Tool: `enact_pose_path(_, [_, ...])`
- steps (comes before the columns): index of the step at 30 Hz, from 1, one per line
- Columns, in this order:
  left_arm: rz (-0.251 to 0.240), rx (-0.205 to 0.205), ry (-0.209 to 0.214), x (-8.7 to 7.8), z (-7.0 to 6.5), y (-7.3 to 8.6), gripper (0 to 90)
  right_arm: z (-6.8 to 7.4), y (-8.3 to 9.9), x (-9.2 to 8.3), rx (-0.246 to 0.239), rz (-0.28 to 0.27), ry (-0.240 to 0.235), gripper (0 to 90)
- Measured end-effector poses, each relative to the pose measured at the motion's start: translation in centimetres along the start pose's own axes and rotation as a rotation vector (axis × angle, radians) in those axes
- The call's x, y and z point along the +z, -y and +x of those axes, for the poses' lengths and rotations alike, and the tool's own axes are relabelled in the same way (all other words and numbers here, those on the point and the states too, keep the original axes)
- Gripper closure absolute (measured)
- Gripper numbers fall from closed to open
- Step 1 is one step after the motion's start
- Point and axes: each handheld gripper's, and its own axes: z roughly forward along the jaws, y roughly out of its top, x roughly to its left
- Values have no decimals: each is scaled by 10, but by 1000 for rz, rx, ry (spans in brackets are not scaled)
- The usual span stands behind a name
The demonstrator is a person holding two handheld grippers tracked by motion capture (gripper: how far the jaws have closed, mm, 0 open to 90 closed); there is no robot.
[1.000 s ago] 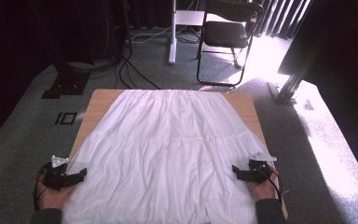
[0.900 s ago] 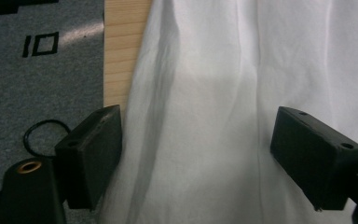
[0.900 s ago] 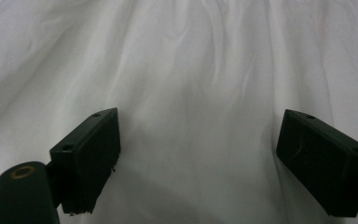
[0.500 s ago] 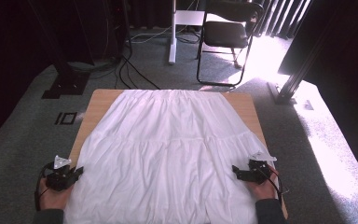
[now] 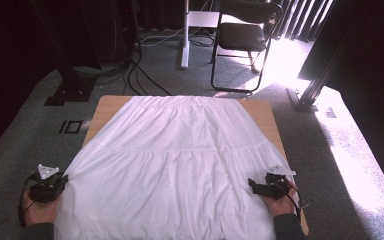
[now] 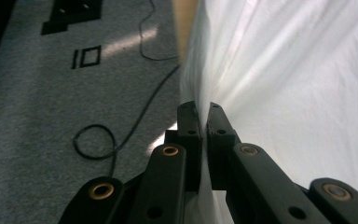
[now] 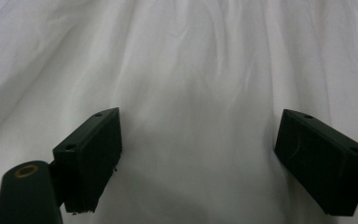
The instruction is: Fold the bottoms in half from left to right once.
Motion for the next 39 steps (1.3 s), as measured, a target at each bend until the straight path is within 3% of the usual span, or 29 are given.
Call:
enact_pose_path(1, [0, 0, 0, 0, 0, 0, 884, 0, 0, 0, 0, 0, 0, 141])
enact_pose_path(4, [-11, -52, -62, -9, 20, 0, 886, 6, 2, -2, -3, 0, -3, 141])
enact_pose_path(7, [-14, -81, -92, -13, 29, 0, 886, 11, 3, -3, -6, 1, -6, 141])
enact_pose_path(10, [-40, -85, -82, -22, 32, -2, 886, 21, 5, -5, -12, 1, -16, 141])
enact_pose_path(12, [-61, -66, -78, -27, 26, -7, 886, 22, 5, -5, -15, 1, -18, 141])
enact_pose_path(14, [-98, -42, -35, -36, 16, -16, 885, 21, 5, -6, -13, -2, -19, 177])
enact_pose_path(15, [-98, -42, -35, -36, 16, -16, 885, 21, 5, -6, -13, -2, -19, 177])
enact_pose_path(16, [-126, -24, 5, -43, 7, -24, 885, 18, 6, -8, -9, -12, -20, 233])
enact_pose_path(17, [-126, -24, 5, -43, 7, -24, 885, 18, 6, -8, -9, -12, -20, 233])
enact_pose_path(18, [-150, -5, 51, -50, -3, -32, 885, 15, 7, -9, 2, -18, -20, 236])
enact_pose_path(19, [-150, -5, 51, -50, -3, -32, 884, 15, 7, -9, 2, -18, -20, 236])
enact_pose_path(20, [-175, 12, 102, -56, -14, -41, 884, 13, 7, -9, 10, -20, -21, 240])
enact_pose_path(21, [-175, 12, 102, -56, -14, -41, 884, 13, 7, -9, 10, -20, -21, 240])
enact_pose_path(22, [-188, 42, 158, -60, -29, -50, 884, 15, 7, -9, -1, -17, -9, 240])
enact_pose_path(23, [-188, 42, 158, -60, -29, -50, 884, 15, 7, -9, -1, -17, -9, 240])
enact_pose_path(25, [-211, 63, 221, -63, -43, -59, 884, 15, 7, -8, -3, -17, -8, 240])
enact_pose_path(26, [-211, 63, 221, -63, -43, -59, 884, 15, 7, -8, -3, -17, -8, 240])
enact_pose_path(27, [-233, 103, 314, -66, -67, -72, 884, 15, 7, -8, -2, -17, -8, 240])
enact_pose_path(28, [-233, 103, 314, -66, -67, -72, 884, 15, 7, -8, -2, -17, -8, 240])
enact_pose_path(30, [-246, 144, 363, -67, -85, -80, 884, 15, 7, -8, -2, -17, -8, 239])
enact_pose_path(31, [-257, 173, 412, -68, -103, -89, 884, 15, 7, -8, -2, -17, -7, 239])
enact_pose_path(32, [-257, 173, 412, -68, -103, -89, 884, 15, 7, -8, -2, -17, -7, 239])
enact_pose_path(33, [-272, 198, 462, -66, -121, -97, 884, 15, 7, -8, -1, -17, -8, 239])
enact_pose_path(34, [-272, 198, 462, -66, -121, -97, 884, 15, 7, -8, -1, -17, -8, 239])
enact_pose_path(35, [-285, 226, 509, -63, -139, -106, 884, 15, 7, -8, -1, -17, -8, 239])
enact_pose_path(36, [-285, 226, 509, -63, -139, -106, 884, 15, 7, -8, -1, -17, -8, 239])
enact_pose_path(37, [-297, 258, 552, -61, -158, -116, 884, 15, 7, -8, -1, -17, -8, 239])
enact_pose_path(38, [-297, 258, 552, -61, -158, -116, 884, 15, 7, -8, -1, -17, -8, 239])
enact_pose_path(39, [-307, 304, 588, -58, -180, -126, 884, 15, 7, -8, -1, -17, -8, 239])
